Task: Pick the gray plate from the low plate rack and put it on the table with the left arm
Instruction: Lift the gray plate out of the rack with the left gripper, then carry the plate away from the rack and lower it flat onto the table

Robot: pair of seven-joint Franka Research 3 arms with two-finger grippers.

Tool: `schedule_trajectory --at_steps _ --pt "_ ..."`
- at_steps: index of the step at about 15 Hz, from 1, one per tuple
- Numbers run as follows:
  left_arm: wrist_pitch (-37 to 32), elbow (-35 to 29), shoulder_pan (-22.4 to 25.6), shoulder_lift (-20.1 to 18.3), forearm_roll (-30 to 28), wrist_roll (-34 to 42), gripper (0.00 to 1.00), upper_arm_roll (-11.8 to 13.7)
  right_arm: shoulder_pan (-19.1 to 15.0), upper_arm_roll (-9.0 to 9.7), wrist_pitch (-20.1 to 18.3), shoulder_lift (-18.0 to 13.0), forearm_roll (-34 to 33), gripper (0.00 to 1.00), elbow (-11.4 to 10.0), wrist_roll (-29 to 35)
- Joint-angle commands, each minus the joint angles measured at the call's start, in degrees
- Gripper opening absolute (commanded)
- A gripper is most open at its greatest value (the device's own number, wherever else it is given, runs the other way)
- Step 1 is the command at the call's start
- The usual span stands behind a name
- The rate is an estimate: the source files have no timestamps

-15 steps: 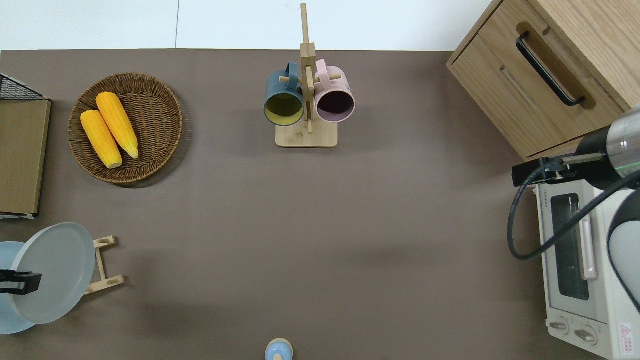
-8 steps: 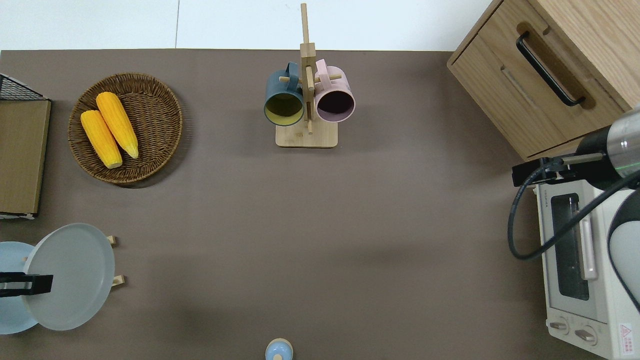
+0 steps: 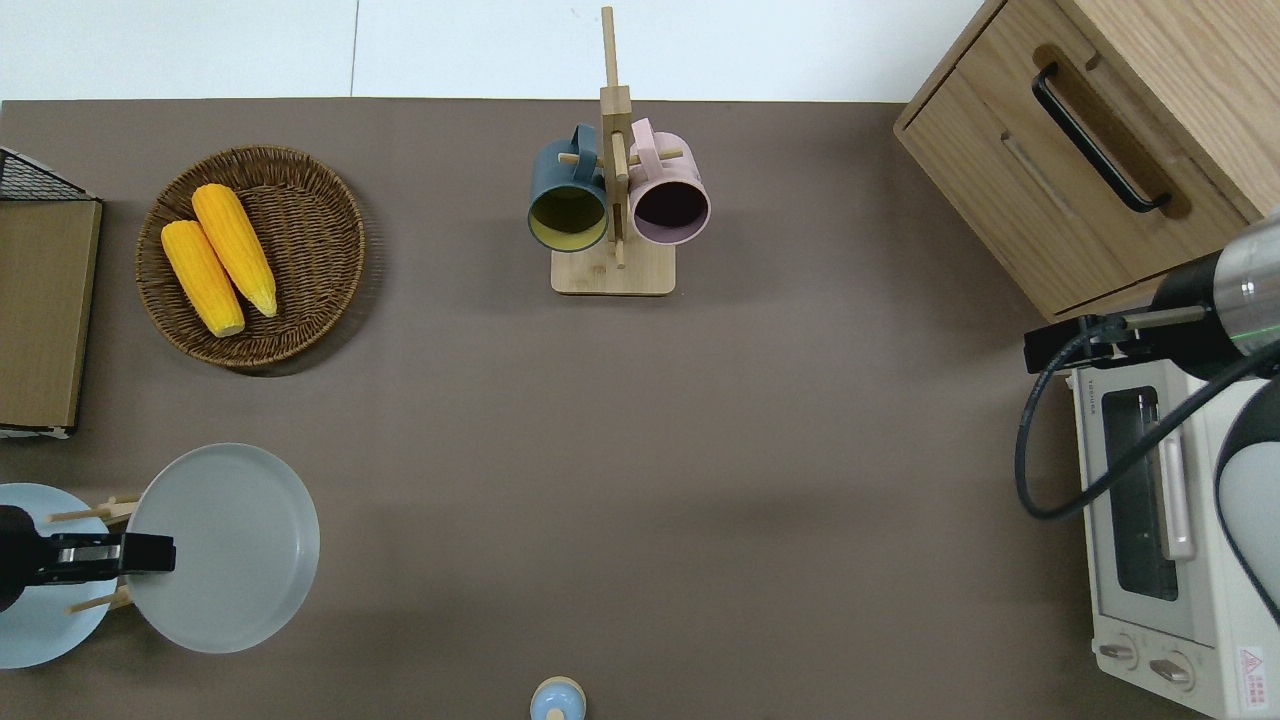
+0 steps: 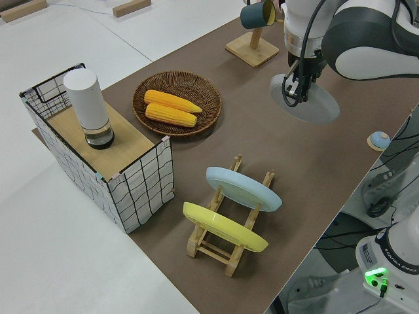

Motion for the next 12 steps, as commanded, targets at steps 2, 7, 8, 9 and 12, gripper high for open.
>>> schedule_trajectory --at_steps 2,7,8,9,12 --pt "0.5 -2.3 0.3 1.6 -4.8 -0.5 0.0 0.6 -1.3 1.17 -0.9 0.5 -0.2 0.983 1.1 0.8" --pt "5.5 -7.6 0.4 2.1 -9.8 0.2 0.0 0.8 -1.3 1.17 -0.9 0.5 -0.2 0.983 1.1 0.8" --pt "6.2 -8.6 0.4 2.4 -10.6 0.5 0.0 0.8 -1.3 1.17 -0.9 0.5 -0.2 0.983 1.1 0.8" --pt "7.0 -9.8 0.4 2.4 -11.2 0.7 0.0 0.8 -1.3 1.17 -0.9 0.5 -0.2 0.983 1.1 0.8" --pt "9.7 -12.7 0.3 2.5 -14.2 2.5 0.0 0.8 -1.3 1.17 -0.9 0.5 -0.2 0.983 1.1 0.8"
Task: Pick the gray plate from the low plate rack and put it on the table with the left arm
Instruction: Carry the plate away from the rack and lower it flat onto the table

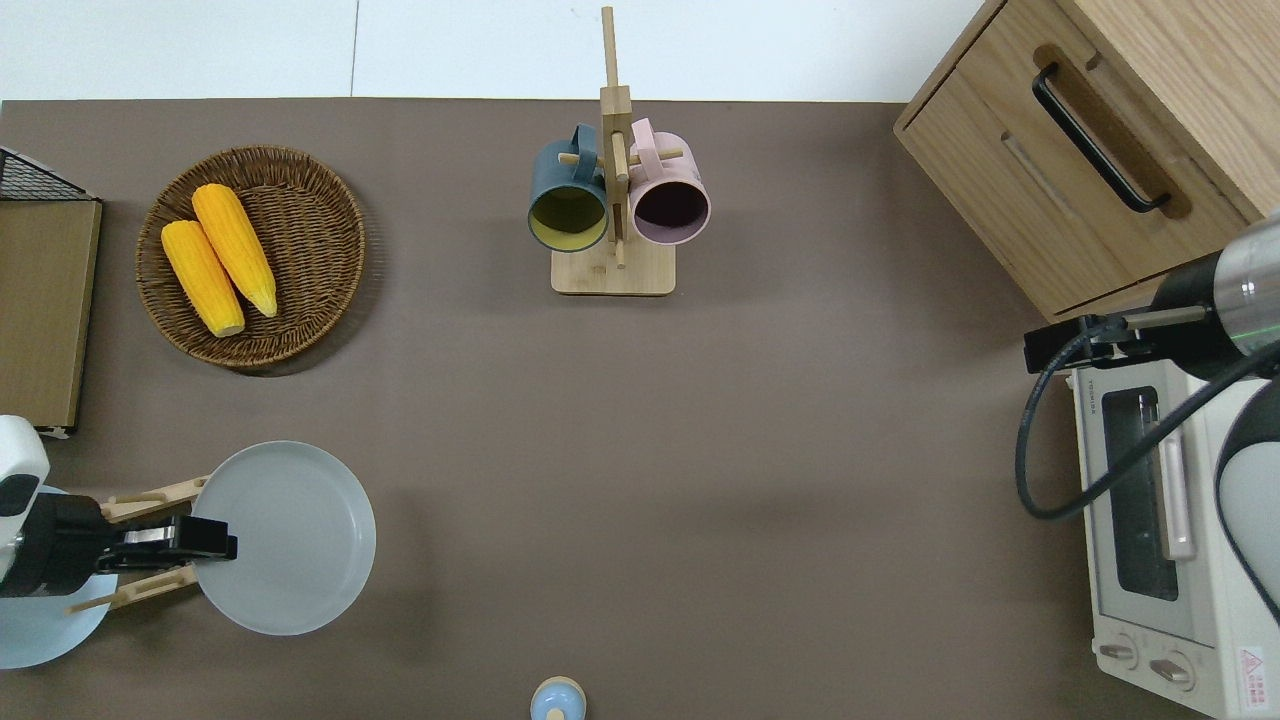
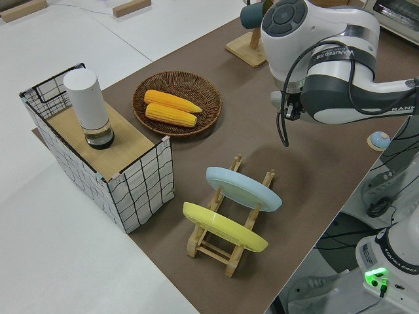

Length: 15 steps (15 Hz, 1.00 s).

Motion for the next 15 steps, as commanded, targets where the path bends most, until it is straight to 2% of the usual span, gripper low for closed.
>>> schedule_trajectory --at_steps 1,4,10,15 --pt "4.1 -4.5 0.2 -0.6 -3.9 3.1 0.0 0.1 -1.3 1.17 -0.9 0.5 -0.2 0.983 1.1 0.8" --pt "6.1 -6.9 0.2 -0.2 -6.0 6.2 0.0 0.1 -1.3 1.17 -0.9 0.5 -0.2 0.983 1.1 0.8" --pt "7.5 -8.4 1.2 3.8 -8.7 12.4 0.0 0.1 -1.3 1.17 -0.9 0.5 -0.2 0.983 1.1 0.8" --pt "10.0 -9.7 1.0 5.8 -10.2 15.1 0.0 0.1 -1.3 1.17 -0.9 0.5 -0.2 0.983 1.2 0.8"
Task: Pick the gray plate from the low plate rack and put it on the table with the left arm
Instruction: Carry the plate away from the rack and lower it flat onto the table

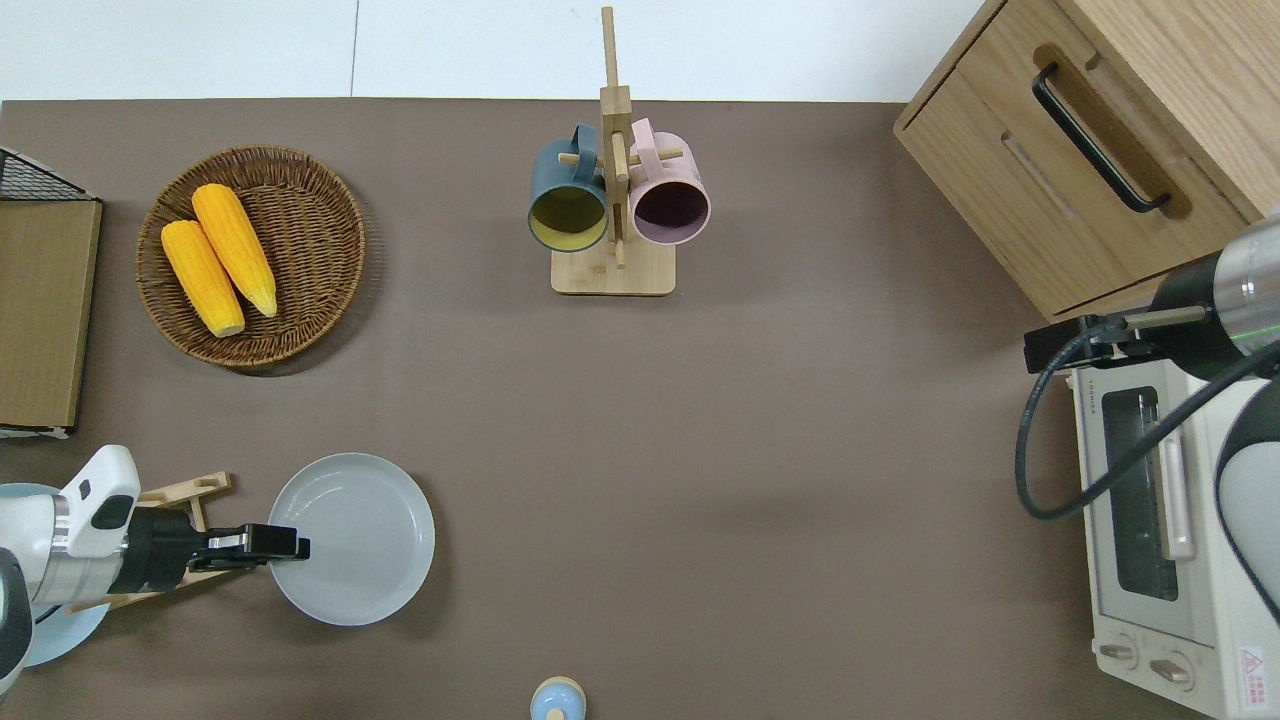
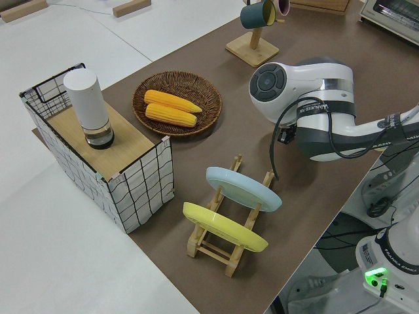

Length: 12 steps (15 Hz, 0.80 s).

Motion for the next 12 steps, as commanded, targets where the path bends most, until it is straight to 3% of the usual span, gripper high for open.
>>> schedule_trajectory --at_steps 1,6,8,10,12 --pt "2.4 -1.7 0.3 1.1 -2.5 3.3 0.0 0.0 -1.3 1.17 -0.9 0.5 -0.2 0.983 1.1 0.8" --pt "3.6 -2.4 -0.2 1.3 -2.7 3.8 0.02 0.0 -1.3 1.17 -0.9 0.5 -0.2 0.983 1.1 0.8" --pt "3.6 -2.4 -0.3 1.3 -2.7 3.8 0.29 0.0 -1.3 1.17 -0.9 0.5 -0.2 0.983 1.2 0.8" --pt "3.6 -2.4 -0.4 1.2 -2.7 3.8 0.5 0.0 -1.3 1.17 -0.9 0.5 -0.2 0.983 1.1 0.8" --pt "3.6 -2.4 -0.4 1.1 -2.7 3.9 0.99 0.0 -1.3 1.17 -0.9 0.5 -0.2 0.983 1.2 0.8"
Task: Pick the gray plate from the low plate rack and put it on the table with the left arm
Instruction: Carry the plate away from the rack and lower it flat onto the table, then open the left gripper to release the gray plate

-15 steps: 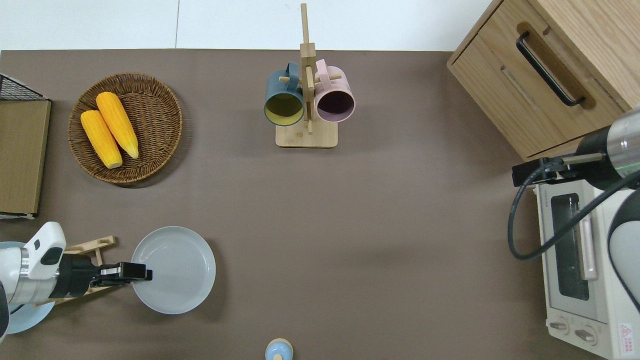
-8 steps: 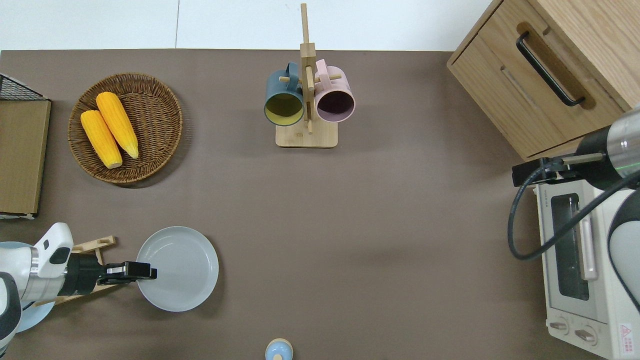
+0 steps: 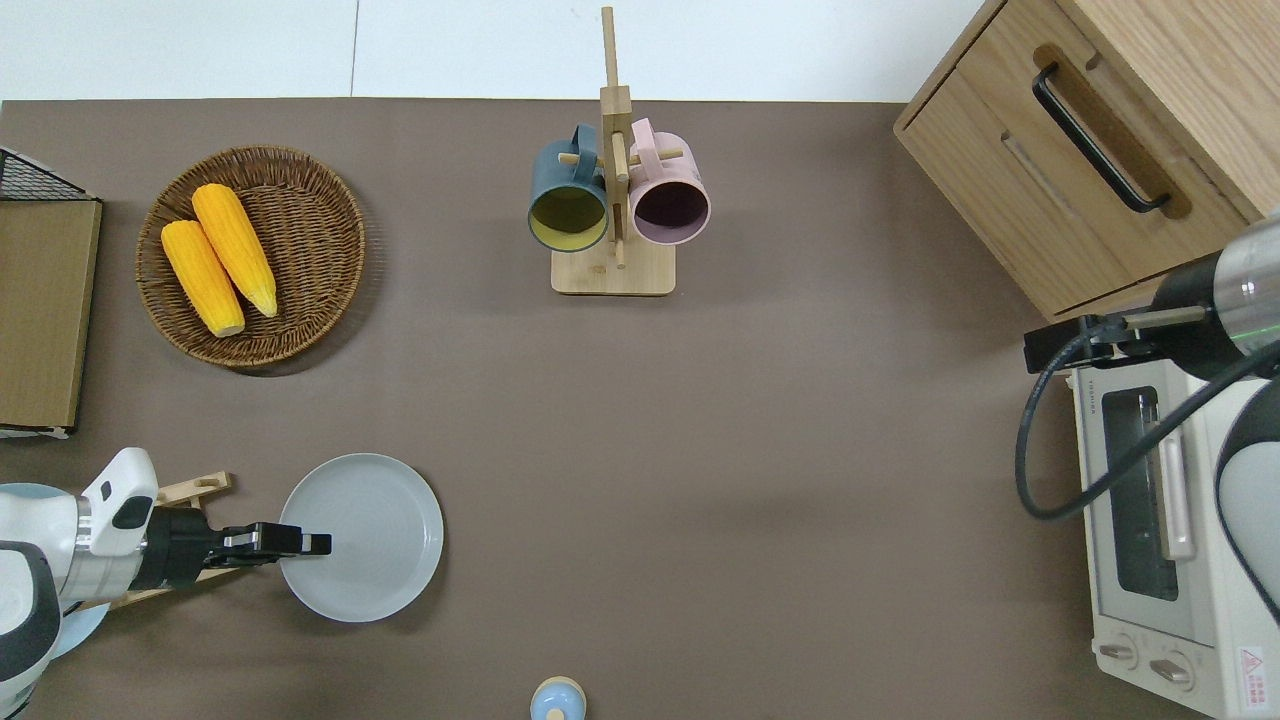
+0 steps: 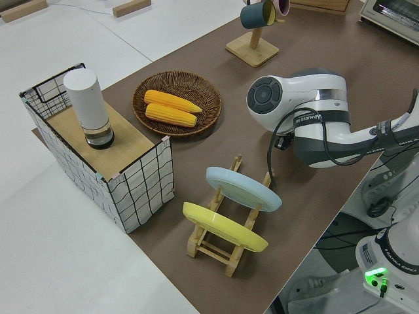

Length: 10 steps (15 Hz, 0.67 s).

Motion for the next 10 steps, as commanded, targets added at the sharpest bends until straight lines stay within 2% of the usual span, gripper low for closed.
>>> schedule_trajectory --at_steps 1,7,10 --pt "1.3 -1.1 -0.4 -0.6 -1.1 1.6 1.0 0.1 -1.3 1.17 -0.9 0.5 -0.2 0.983 1.1 0.8" --pt "1.3 -0.4 -0.5 -1.7 -0.7 2.0 1.0 -0.4 -1.3 1.17 -0.9 0.5 -0.2 0.983 1.1 0.8" --pt "2.1 2.6 -0.7 -2.3 2.4 0.7 1.0 -1.0 -1.3 1.17 -0.9 0.5 -0.2 0.983 1.2 0.8"
